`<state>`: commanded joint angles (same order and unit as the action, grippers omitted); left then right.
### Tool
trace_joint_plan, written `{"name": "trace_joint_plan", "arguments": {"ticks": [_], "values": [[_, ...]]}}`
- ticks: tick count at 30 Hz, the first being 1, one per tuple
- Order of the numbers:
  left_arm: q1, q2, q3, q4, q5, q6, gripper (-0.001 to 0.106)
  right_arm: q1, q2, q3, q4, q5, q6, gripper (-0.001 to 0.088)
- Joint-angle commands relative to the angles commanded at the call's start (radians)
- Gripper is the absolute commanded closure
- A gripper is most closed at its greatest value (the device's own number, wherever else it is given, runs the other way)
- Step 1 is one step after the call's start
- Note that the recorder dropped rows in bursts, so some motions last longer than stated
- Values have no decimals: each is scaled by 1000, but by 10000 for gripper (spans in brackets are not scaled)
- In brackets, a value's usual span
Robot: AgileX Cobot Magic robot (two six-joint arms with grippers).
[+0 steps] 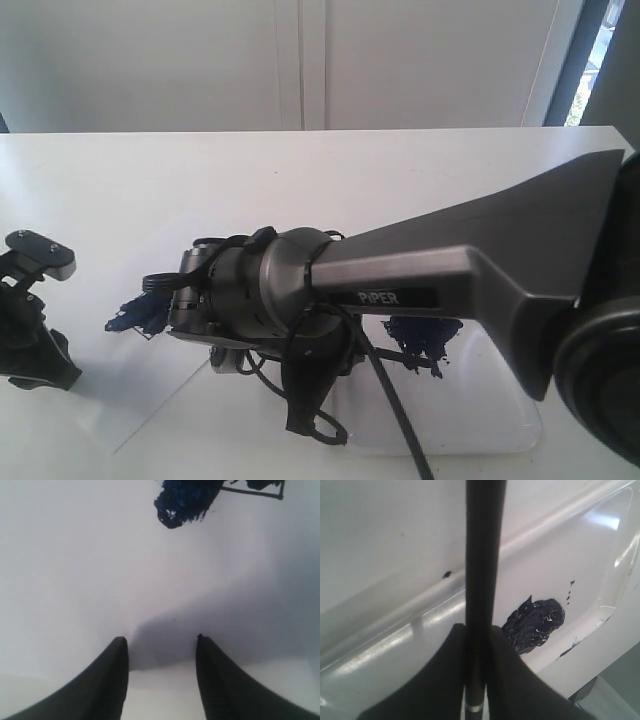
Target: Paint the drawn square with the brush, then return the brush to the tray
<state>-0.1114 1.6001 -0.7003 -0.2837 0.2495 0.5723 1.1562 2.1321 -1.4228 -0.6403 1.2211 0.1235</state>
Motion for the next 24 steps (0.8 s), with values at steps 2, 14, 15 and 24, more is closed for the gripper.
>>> {"name": "trace_joint_plan", "arguments": {"ticks": [2, 14, 15, 24], "values": [[0, -34, 0, 0, -5, 0, 570, 0, 0, 0, -2, 0, 0, 868], [-62, -182, 0, -19, 4, 87, 566, 0, 0, 0, -2, 0, 0, 868], [-62, -193, 0, -10, 4, 87, 566, 0, 0, 0, -2, 0, 0, 868], [-60, -406, 0, 38, -51, 84, 566, 0, 0, 0, -2, 0, 0, 868]]}}
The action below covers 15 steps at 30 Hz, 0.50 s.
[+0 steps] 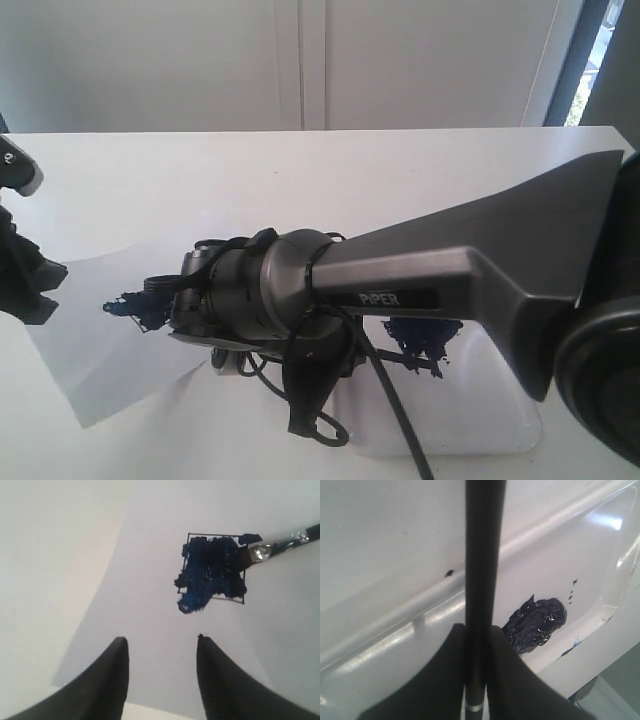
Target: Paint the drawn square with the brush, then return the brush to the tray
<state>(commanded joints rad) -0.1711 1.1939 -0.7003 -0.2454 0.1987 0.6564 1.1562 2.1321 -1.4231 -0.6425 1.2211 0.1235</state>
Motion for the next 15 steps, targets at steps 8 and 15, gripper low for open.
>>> {"name": "trace_joint_plan", "arguments": {"ticks": [8, 15], "values": [[-116, 37, 2, 30, 71, 97, 569, 0, 0, 0, -2, 0, 0, 868], [-146, 169, 2, 84, 100, 105, 570, 0, 0, 0, -2, 0, 0, 868]]}}
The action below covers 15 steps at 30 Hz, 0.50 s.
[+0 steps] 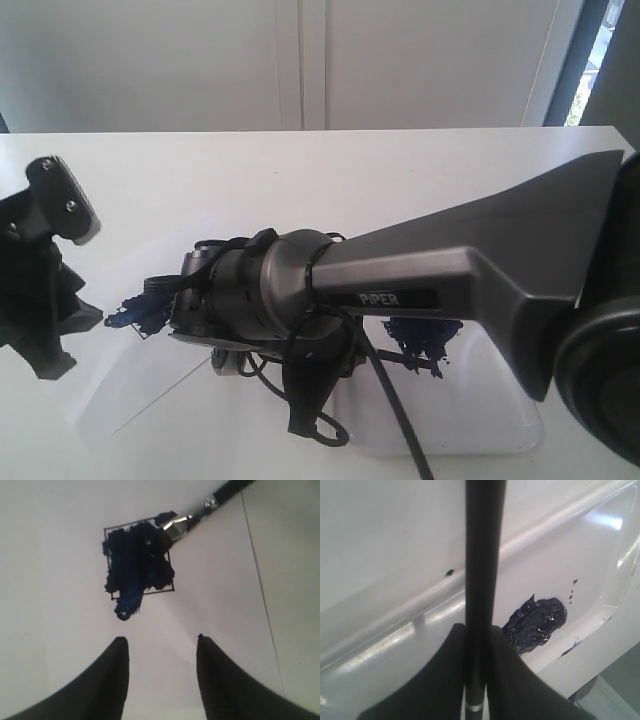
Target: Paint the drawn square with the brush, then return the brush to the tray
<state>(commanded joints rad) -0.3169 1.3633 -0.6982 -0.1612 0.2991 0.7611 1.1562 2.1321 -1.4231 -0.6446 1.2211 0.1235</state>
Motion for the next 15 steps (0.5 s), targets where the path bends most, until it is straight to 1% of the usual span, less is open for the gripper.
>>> {"name": "trace_joint_plan", "arguments": {"ticks": [7, 15], "values": [[0, 116, 0, -1, -28, -23, 570, 0, 0, 0, 0, 0, 0, 868], [0, 191, 0, -1, -66, -28, 570, 0, 0, 0, 0, 0, 0, 868]]}}
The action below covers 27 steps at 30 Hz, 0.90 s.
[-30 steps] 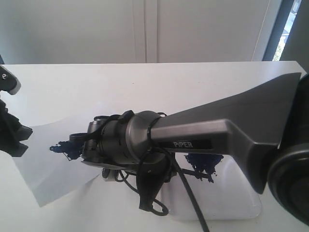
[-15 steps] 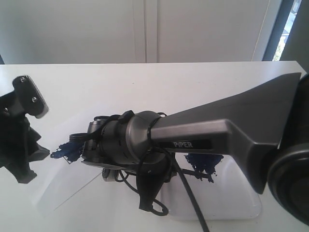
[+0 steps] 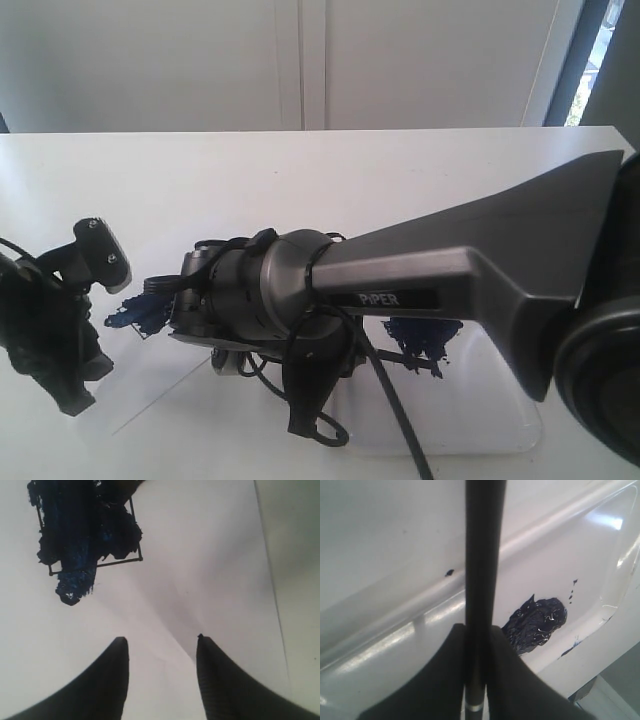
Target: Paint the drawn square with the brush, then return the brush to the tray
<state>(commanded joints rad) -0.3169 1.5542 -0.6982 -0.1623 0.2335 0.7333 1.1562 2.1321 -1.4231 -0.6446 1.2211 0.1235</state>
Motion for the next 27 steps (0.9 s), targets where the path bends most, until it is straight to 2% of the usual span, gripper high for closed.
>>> {"name": "trace_joint_plan", "arguments": {"ticks": [6, 27], "values": [[0, 64, 0, 0, -8, -4, 570, 0, 0, 0, -3, 0, 0, 868], [0, 81, 0, 0, -6, -21, 570, 0, 0, 0, -117, 0, 15, 868]]}}
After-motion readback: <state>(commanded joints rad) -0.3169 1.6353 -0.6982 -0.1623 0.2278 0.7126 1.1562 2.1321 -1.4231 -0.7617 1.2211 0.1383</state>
